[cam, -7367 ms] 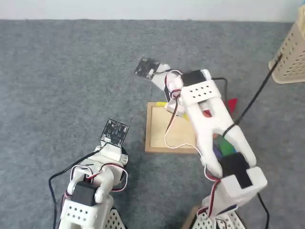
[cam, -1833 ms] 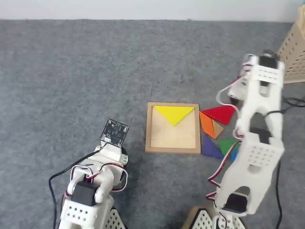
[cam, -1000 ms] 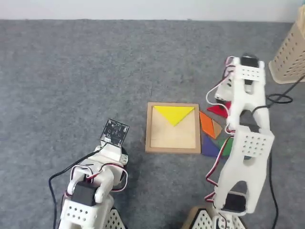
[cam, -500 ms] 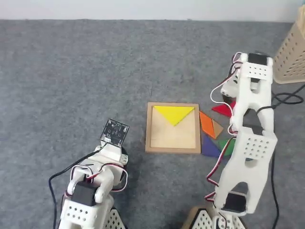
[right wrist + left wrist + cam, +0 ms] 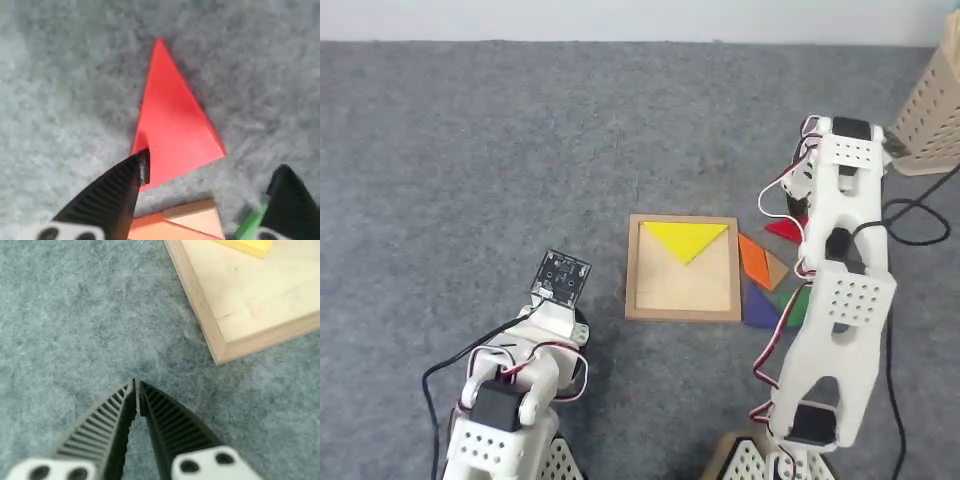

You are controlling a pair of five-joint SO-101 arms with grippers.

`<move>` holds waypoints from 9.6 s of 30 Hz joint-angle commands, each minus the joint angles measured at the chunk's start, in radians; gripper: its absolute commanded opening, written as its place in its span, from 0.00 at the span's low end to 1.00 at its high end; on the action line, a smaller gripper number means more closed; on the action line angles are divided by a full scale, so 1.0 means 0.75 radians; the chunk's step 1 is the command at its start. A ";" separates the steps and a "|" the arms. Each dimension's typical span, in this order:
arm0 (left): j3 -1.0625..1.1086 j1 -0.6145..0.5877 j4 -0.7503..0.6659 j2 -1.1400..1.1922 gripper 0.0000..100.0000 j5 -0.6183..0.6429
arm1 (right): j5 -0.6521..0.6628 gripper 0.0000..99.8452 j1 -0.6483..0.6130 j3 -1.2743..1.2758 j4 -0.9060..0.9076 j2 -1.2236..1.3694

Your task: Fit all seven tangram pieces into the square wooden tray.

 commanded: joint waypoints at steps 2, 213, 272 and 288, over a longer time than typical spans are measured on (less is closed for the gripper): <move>-0.026 0.000 0.008 -0.027 0.01 0.008 | -0.025 0.39 0.036 -0.088 -0.036 -0.013; -0.026 0.000 0.008 -0.027 0.01 0.008 | 1.363 0.01 -0.686 1.309 -1.120 -0.903; -0.026 0.000 0.008 -0.027 0.01 0.008 | 1.410 0.01 -0.807 1.573 -1.063 -1.130; -0.026 0.000 0.008 -0.027 0.01 0.008 | 1.375 0.01 -0.647 1.565 -1.122 -1.077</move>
